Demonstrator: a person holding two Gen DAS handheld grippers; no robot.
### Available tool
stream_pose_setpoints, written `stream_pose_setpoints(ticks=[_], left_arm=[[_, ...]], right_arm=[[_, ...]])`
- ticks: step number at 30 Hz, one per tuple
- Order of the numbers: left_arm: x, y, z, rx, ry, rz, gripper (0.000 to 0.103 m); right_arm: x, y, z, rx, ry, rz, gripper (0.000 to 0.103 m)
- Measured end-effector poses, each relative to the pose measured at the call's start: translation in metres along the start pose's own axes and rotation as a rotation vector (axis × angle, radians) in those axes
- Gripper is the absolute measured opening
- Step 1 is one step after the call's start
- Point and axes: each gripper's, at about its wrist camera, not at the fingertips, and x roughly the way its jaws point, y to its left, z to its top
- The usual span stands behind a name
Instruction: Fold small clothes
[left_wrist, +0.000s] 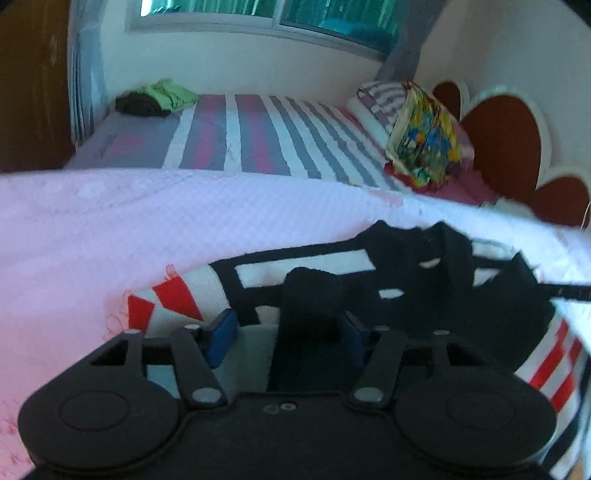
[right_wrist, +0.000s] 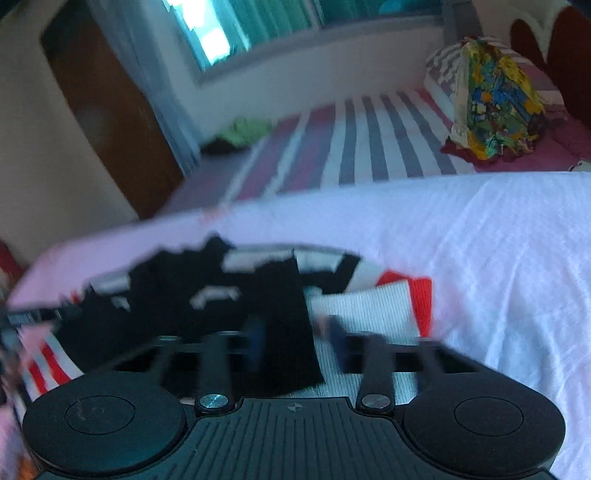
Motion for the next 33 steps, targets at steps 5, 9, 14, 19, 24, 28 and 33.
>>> stream_pose_setpoints(ticks=[5, 9, 14, 19, 24, 28, 33], left_arm=[[-0.001, -0.013, -0.002, 0.108, -0.006, 0.053, 0.034], [-0.010, -0.012, -0.003, 0.103, -0.061, 0.060, 0.004], [-0.035, -0.015, -0.009, 0.069, -0.279, 0.180, 0.004], [-0.028, -0.009, 0.001, -0.021, -0.303, 0.242, 0.004], [0.012, -0.009, -0.001, -0.022, -0.148, 0.329, 0.005], [0.012, -0.009, 0.001, 0.001, -0.141, 0.333, 0.004], [0.008, -0.007, 0.001, -0.005, -0.138, 0.362, 0.032]], right_arm=[[0.009, 0.011, -0.005, -0.070, 0.003, -0.022, 0.017], [0.003, 0.021, -0.009, -0.146, -0.039, -0.057, 0.004], [-0.010, 0.028, -0.004, -0.145, -0.200, -0.141, 0.003], [0.004, 0.028, 0.002, -0.135, -0.248, -0.203, 0.003], [0.043, 0.012, -0.007, -0.087, -0.139, -0.250, 0.003], [0.042, 0.009, -0.010, -0.082, -0.142, -0.261, 0.003], [0.036, 0.013, -0.009, -0.106, -0.147, -0.309, 0.032]])
